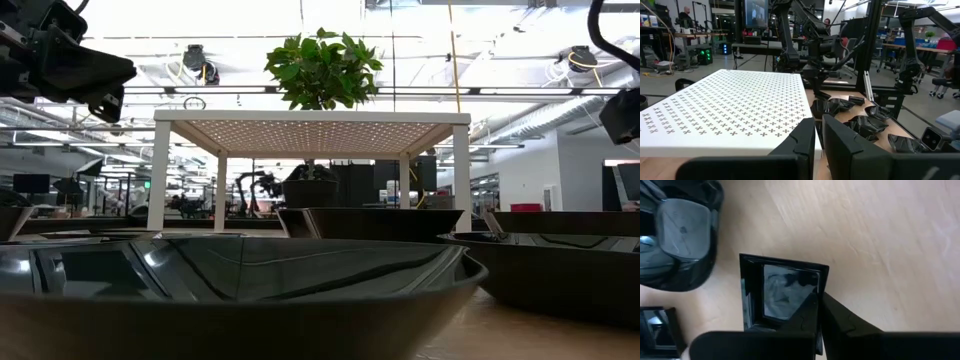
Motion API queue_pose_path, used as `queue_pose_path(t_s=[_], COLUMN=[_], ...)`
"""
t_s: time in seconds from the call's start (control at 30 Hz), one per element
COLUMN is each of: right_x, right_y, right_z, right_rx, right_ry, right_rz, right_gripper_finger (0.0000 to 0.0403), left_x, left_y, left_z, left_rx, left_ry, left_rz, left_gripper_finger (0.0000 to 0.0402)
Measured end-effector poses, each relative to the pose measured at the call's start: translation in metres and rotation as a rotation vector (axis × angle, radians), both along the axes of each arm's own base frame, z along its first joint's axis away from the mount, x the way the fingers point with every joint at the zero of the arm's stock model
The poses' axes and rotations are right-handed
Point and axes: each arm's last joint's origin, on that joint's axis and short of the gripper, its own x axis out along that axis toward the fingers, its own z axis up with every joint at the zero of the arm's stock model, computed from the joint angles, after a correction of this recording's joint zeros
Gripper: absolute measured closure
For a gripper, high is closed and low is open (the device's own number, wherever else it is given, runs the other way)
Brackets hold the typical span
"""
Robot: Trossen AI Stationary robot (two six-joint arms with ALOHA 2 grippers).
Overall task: Pick & Place Mini shaped plates
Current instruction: Put the black square plate on the shelf
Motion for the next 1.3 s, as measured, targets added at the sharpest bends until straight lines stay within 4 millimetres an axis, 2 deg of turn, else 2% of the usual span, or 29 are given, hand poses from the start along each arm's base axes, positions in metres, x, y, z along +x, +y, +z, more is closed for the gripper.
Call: queue_pose_path(t_s=[0.33,0.57,0.7,0.8,1.0,1.13,1.3], right_x=[-0.001,0.0,0.001,0.005,0.027,0.045,0.061], right_y=[-0.004,-0.006,-0.009,-0.012,-0.019,-0.037,-0.079], right_z=[0.01,0.025,0.038,0.05,0.08,0.097,0.108], right_rx=[-0.007,0.029,0.004,-0.088,-0.251,-0.3,-0.256], right_ry=[-0.1,-0.253,-0.422,-0.617,-0.976,-1.119,-1.171], right_rz=[0.005,-0.018,-0.025,-0.026,0.016,0.042,0.004], right_gripper_finger=[0.0403,0.0403,0.0403,0.0403,0.0403,0.0403,0.0403], left_x=[0.0,0.0,0.0,0.0,0.0,0.0,0.0], left_y=[0.0,0.0,0.0,0.0,0.0,0.0,0.0], left_z=[0.0,0.0,0.0,0.0,0.0,0.0,0.0], left_rx=[0.0,0.0,0.0,0.0,0.0,0.0,0.0], left_ry=[0.0,0.0,0.0,0.0,0.0,0.0,0.0], left_rz=[0.0,0.0,0.0,0.0,0.0,0.0,0.0], left_gripper_finger=[0.0364,0.0364,0.0364,0.0364,0.0364,0.0364,0.0364])
